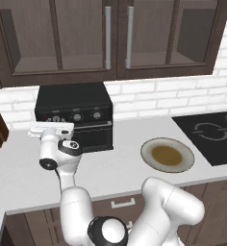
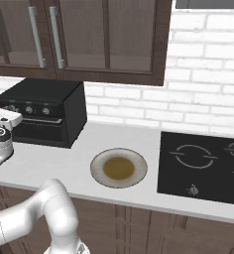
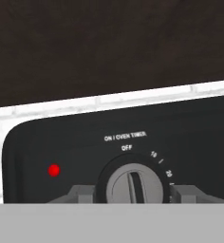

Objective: Pick up the kebab skewer and baguette bread, and place them inside the toaster oven. Close the toaster oven door and start by setting the timer.

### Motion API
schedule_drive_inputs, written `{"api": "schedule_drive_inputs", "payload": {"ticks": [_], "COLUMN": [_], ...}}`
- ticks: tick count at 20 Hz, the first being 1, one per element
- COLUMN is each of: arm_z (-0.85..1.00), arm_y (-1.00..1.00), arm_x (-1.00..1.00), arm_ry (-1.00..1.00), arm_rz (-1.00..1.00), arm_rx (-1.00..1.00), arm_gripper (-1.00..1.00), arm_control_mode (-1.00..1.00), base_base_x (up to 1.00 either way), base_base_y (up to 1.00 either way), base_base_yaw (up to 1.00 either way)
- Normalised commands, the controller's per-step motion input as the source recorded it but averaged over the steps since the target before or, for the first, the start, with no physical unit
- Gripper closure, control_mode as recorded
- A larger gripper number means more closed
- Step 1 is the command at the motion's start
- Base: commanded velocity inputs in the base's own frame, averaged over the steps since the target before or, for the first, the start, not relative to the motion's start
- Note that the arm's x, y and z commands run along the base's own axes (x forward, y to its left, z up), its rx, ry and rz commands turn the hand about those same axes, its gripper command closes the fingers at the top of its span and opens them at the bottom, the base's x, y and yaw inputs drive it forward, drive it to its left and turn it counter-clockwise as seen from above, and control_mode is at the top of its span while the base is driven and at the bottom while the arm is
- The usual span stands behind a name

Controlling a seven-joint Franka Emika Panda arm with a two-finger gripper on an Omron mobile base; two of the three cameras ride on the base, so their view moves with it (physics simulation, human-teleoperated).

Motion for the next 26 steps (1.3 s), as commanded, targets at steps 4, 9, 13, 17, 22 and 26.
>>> {"api": "schedule_drive_inputs", "payload": {"ticks": [4,9,13,17,22,26], "arm_z": [0.19,0.23,0.16,0.11,0.09,0.08], "arm_y": [0.0,0.0,0.01,0.0,0.04,0.02], "arm_x": [0.03,0.01,0.0,0.0,0.0,0.0], "arm_ry": [0.0,0.0,0.0,0.0,0.0,0.0], "arm_rz": [0.0,0.0,0.0,-0.01,-0.01,-0.04], "arm_rx": [0.01,0.01,0.0,0.0,0.0,-0.01], "arm_gripper": [1.0,1.0,1.0,1.0,1.0,1.0], "arm_control_mode": [-1.0,-1.0,-1.0,-1.0,-1.0,-1.0], "base_base_x": [0.0,0.0,0.0,0.0,0.0,0.0], "base_base_y": [0.0,0.0,0.0,0.0,0.0,0.0], "base_base_yaw": [0.0,0.0,0.0,0.0,0.0,0.0]}}
